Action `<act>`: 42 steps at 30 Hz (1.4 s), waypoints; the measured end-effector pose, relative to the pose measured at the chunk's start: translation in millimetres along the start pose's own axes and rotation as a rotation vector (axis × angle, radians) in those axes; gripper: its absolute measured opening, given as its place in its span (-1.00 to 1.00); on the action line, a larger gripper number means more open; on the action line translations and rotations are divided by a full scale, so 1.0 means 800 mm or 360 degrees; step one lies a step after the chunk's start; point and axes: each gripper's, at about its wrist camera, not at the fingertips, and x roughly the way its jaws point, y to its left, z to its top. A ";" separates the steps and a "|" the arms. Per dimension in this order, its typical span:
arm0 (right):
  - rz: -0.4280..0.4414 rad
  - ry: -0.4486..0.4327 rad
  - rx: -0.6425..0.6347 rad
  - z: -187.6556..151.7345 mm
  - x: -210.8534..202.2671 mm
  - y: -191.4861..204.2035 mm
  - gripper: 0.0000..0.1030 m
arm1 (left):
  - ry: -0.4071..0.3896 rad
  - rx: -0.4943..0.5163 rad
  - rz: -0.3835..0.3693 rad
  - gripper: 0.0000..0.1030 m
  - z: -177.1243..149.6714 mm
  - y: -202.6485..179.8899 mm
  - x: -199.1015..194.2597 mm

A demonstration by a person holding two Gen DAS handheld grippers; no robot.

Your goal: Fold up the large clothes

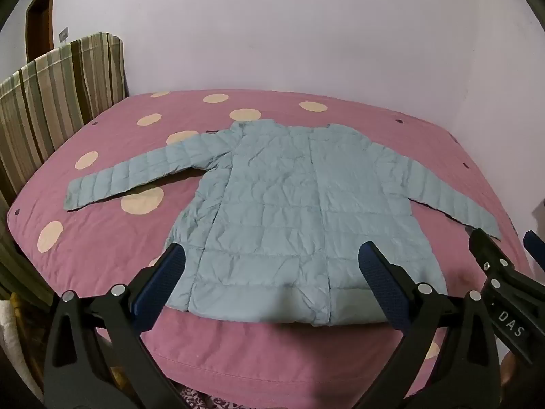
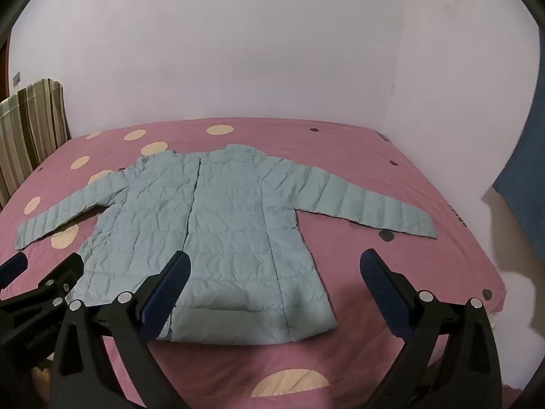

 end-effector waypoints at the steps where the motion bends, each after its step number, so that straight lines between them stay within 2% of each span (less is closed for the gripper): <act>1: -0.0001 0.0002 -0.0005 0.000 0.000 0.000 0.93 | 0.0006 0.0006 0.0000 0.96 0.000 0.000 0.001; 42: 0.0005 0.0000 0.0003 0.010 -0.002 0.006 0.93 | -0.0005 0.0019 0.0001 0.96 -0.001 -0.007 -0.003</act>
